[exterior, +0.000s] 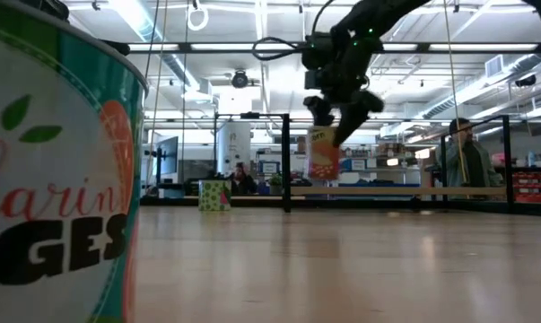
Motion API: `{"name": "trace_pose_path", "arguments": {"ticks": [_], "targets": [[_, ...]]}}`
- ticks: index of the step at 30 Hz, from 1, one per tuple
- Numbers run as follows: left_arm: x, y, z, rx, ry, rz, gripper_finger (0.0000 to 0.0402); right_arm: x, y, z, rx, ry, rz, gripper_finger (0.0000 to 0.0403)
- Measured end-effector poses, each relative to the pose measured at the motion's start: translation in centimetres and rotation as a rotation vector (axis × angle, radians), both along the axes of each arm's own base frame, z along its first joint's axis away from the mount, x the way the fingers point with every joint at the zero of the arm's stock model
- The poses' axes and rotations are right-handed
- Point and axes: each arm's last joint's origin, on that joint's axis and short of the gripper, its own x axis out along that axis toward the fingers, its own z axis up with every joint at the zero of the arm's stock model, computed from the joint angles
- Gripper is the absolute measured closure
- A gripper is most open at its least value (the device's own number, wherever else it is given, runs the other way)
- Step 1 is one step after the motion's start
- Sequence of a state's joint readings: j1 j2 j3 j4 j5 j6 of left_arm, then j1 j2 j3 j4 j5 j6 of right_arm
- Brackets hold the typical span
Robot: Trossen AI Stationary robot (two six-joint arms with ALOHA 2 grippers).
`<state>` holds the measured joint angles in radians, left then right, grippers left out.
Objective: Pick and place cans onto a shelf
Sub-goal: Put the right big orange can on the shelf, then put the big orange can on the shelf aligned with the other big orange can
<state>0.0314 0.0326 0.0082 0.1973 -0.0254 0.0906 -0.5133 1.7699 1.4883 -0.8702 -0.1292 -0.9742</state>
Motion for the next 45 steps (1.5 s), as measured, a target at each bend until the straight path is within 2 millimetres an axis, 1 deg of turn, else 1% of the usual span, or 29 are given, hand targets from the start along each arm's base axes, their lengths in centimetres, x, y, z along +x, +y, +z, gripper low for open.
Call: {"name": "trace_pose_path", "arguments": {"ticks": [3, 5, 7, 14, 18, 22, 26, 30, 33, 36, 38, 42, 45], "targets": [[0.0, 0.0, 0.0, 0.0, 0.0, 0.0, 0.0397, 0.1, -0.6, -0.4, 0.04, -0.027, -0.015, 0.009], [0.0, 0.0, 0.0, 0.0, 0.0, 0.0, 0.0397, 0.2, -0.9, -0.9, 0.053, -0.011, -0.033, 0.0088], [0.0, 0.0, 0.0, 0.0, 0.0, 0.0, 0.0397, 0.1, -1.0, -1.0, 0.062, -0.006, -0.058, 0.0083], [0.0, 0.0, 0.0, 0.0, 0.0, 0.0, 0.0397, 0.5, -1.5, -0.7, 0.042, -0.065, -0.135, 0.0041], [0.0, 0.0, 0.0, 0.0, 0.0, 0.0, 0.0397, 0.6, -1.1, -0.8, 0.045, -0.043, -0.163, 0.0022], [0.0, 0.0, 0.0, 0.0, 0.0, 0.0, 0.0397, 0.8, -0.5, -0.6, 0.032, -0.039, -0.198, 0.0015], [0.0, 0.0, 0.0, 0.0, 0.0, 0.0, 0.0397, 0.5, 0.7, 1.1, -0.015, -0.065, -0.22, 0.0014], [0.0, 0.0, 0.0, 0.0, 0.0, 0.0, 0.0397, -0.2, 2.2, 3.6, -0.036, -0.138, -0.246, 0.0015], [0.0, 0.0, 0.0, 0.0, 0.0, 0.0, 0.0397, -1.2, 4.1, 6.0, -0.05, -0.203, -0.291, 0.0016], [0.0, 0.1, 0.2, -0.008, -0.021, 0.05, 0.0397, -2.3, 6.9, 8.3, 0.016, -0.278, -0.339, 0.002], [-0.1, 0.2, 0.4, -0.014, -0.044, 0.083, 0.0397, -3.0, 9.2, 9.6, 0.074, -0.323, -0.37, 0.0022], [-0.1, 0.3, 0.5, -0.017, -0.055, 0.095, 0.0397, -3.8, 13.5, 11.3, 0.164, -0.405, -0.445, 0.0027], [-0.2, 0.3, 0.7, -0.031, -0.075, 0.097, 0.0397, -4.3, 16.3, 12.3, 0.258, -0.474, -0.512, 0.0028]]}}
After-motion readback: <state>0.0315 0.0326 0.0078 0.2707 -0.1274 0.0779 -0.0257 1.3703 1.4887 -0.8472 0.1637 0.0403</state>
